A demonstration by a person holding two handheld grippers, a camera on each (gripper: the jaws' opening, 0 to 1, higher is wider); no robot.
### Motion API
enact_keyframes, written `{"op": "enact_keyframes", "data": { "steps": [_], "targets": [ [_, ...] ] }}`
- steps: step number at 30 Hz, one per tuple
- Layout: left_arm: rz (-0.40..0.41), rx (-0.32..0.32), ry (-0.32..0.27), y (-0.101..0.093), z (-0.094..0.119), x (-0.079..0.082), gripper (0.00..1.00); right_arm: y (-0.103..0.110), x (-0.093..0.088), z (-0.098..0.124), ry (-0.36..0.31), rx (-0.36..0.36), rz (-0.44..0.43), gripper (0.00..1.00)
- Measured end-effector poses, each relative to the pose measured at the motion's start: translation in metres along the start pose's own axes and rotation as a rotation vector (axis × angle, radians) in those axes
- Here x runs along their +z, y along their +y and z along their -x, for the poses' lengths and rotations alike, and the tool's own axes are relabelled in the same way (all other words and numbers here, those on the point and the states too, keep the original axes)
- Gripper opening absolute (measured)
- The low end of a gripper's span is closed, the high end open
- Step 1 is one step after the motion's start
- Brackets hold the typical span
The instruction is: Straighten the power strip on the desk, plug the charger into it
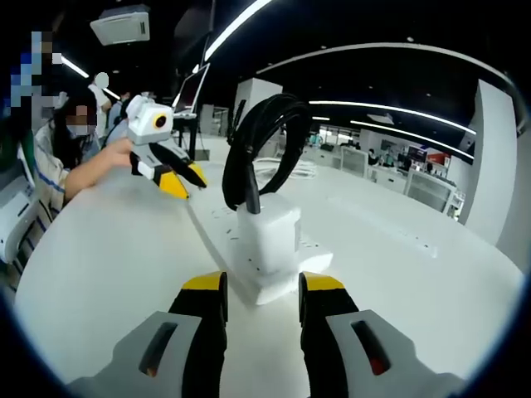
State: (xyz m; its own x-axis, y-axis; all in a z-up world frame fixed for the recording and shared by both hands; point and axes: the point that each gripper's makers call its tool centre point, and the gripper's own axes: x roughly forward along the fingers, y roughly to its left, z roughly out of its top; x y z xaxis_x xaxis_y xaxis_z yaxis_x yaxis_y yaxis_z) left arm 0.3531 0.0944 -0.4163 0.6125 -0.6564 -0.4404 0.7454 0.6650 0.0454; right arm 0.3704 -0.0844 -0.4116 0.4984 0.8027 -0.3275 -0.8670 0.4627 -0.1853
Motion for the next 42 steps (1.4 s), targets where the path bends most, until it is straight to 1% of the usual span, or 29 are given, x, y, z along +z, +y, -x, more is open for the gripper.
{"op": "enact_keyframes", "data": {
  "steps": [4, 14, 17, 22, 25, 27, 30, 34, 37, 39, 42],
  "targets": [
    [-0.001, 0.003, 0.007, 0.0003, -0.0006, -0.0019, 0.25, 0.001, 0.0014, -0.0003, -0.004, 0.002, 0.003, 0.32],
    [0.011, 0.007, 0.019, -0.0001, -0.003, -0.0064, 0.26, 0.0029, -0.0031, -0.0025, 0.01, -0.001, 0.002, 0.32],
    [0.037, 0.006, 0.017, 0.0002, -0.0042, -0.0077, 0.26, 0.0034, -0.0032, -0.0025, 0.008, -0.005, -0.001, 0.32],
    [0.097, 0.003, -0.004, 0.002, -0.0042, -0.0073, 0.24, 0.0015, -0.0032, -0.0019, -0.001, -0.011, -0.026, 0.29],
    [0.117, -0.002, -0.012, 0.0027, -0.0046, -0.0063, 0.24, 0.0006, -0.0035, -0.0015, -0.003, -0.016, -0.037, 0.26],
    [0.118, -0.003, -0.013, 0.0025, -0.0047, -0.0061, 0.24, -0.0003, -0.0041, -0.001, -0.001, -0.021, -0.038, 0.24],
    [0.103, 0.0, -0.011, 0.0028, -0.0051, -0.006, 0.24, -0.0003, -0.0042, -0.0007, -0.009, -0.017, -0.062, 0.24],
    [0.083, 0.005, -0.008, 0.0027, -0.0053, -0.0064, 0.24, -0.0004, -0.0041, -0.0008, -0.009, -0.019, -0.071, 0.24],
    [0.085, 0.004, -0.011, 0.0025, -0.0052, -0.0066, 0.24, -0.0002, -0.0041, -0.0007, -0.015, -0.017, -0.085, 0.24],
    [0.085, 0.002, -0.012, 0.002, -0.0051, -0.007, 0.24, -0.0013, -0.004, -0.0004, -0.021, -0.015, -0.11, 0.24],
    [0.096, -0.002, -0.017, 0.002, -0.0051, -0.007, 0.24, -0.0008, -0.0045, -0.0005, -0.013, -0.019, -0.1, 0.23]
  ]
}}
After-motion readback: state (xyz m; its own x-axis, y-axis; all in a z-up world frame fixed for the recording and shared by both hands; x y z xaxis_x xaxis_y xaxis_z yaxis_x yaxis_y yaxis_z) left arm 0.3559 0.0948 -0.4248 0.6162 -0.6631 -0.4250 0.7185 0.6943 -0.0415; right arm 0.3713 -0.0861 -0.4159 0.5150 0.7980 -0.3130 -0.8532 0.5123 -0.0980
